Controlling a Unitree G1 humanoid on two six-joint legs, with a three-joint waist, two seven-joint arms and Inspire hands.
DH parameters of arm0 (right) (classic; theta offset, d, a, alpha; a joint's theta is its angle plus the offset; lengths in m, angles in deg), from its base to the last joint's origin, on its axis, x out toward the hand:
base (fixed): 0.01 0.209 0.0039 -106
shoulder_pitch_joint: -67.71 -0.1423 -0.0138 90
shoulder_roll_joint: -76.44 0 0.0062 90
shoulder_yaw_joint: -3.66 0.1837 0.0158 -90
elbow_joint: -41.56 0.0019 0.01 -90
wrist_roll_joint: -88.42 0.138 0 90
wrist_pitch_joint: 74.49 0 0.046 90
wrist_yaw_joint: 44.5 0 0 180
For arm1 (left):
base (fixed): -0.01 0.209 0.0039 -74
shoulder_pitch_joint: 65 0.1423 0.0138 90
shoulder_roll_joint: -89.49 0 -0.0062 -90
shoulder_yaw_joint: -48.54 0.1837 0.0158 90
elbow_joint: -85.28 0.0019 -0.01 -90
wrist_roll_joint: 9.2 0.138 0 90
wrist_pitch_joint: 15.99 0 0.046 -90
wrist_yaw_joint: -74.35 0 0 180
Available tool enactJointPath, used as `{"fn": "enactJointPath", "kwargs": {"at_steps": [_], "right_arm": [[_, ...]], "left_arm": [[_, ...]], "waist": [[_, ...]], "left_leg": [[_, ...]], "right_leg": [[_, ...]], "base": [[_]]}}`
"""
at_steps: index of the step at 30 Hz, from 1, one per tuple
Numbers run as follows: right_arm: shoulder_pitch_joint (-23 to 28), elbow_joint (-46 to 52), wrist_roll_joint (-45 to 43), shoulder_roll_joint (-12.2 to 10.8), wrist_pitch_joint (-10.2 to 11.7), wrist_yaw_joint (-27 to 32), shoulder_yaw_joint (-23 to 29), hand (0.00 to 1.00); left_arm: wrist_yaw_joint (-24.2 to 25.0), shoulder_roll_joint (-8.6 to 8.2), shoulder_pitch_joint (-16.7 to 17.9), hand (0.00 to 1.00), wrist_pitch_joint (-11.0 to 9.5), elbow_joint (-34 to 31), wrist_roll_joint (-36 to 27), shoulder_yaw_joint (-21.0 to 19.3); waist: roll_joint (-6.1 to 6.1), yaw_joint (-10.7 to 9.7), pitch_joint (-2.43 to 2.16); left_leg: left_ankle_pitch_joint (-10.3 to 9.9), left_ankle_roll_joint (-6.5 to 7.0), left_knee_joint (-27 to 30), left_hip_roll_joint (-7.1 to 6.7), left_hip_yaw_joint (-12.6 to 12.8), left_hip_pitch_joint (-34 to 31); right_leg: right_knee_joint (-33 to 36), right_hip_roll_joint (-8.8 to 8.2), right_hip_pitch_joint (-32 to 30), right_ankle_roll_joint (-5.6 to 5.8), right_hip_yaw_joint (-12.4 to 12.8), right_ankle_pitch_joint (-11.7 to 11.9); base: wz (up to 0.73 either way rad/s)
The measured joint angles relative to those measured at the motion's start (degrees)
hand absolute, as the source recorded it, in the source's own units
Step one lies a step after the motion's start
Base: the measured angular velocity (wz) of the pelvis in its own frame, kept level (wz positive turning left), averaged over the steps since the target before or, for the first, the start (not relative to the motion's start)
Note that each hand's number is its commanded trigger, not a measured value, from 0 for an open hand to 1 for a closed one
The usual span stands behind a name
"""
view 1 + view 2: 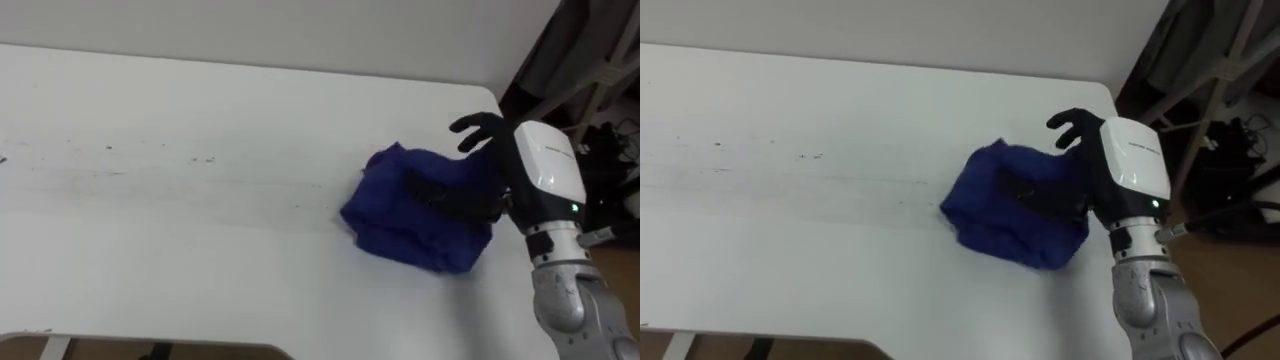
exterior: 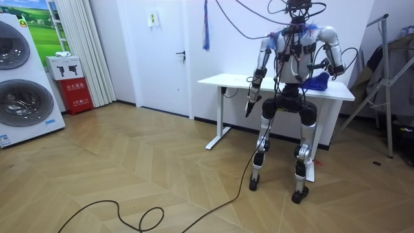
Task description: Wipe table
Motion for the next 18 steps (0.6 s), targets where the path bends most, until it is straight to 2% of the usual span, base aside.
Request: {"fn": "enactJointPath", "kwargs": {"at_steps": [3,7,12,18], "right_arm": [[0.12,-0.11,-0.08,0.01,0.37,0.65,0.18,0.00],[0.70,-0.44,0.26,0.03,2.02,1.35,3.13,0.00],[0.79,-2.66,0.79,0.11,3.39,5.42,11.14,0.00],[1.98,-10.46,7.60,0.64,3.37,10.88,21.07,0.00]], "left_arm": [[-0.05,0.00,0.08,0.00,0.00,-0.01,0.02,0.00],[-0.07,0.15,0.59,0.00,0.00,-0.02,0.05,-0.04],[-0.06,0.24,1.18,0.00,-0.02,0.22,0.47,-3.28],[-0.23,0.11,2.57,0.00,-0.02,0.11,0.23,-7.89]], "waist": [[-0.18,-0.46,-0.11],[-0.07,-1.61,-0.06],[0.53,-3.20,-0.52],[0.11,-4.82,-0.74]], "left_leg": [[0.00,0.00,0.03,0.00,0.01,-0.03],[0.00,0.00,0.02,-0.02,0.00,-0.08],[-0.09,-0.14,0.03,0.33,0.31,0.10],[-0.18,-0.29,0.03,0.65,0.78,0.23]], "right_leg": [[0.00,-0.01,0.01,0.00,-0.02,0.00],[-0.03,0.00,0.05,0.00,-0.01,0.00],[-0.08,0.36,0.03,0.00,0.18,0.00],[-0.08,0.65,-0.04,-0.01,0.11,0.00]], "base": [[0.00],[0.00],[-0.02],[-0.02]]}}
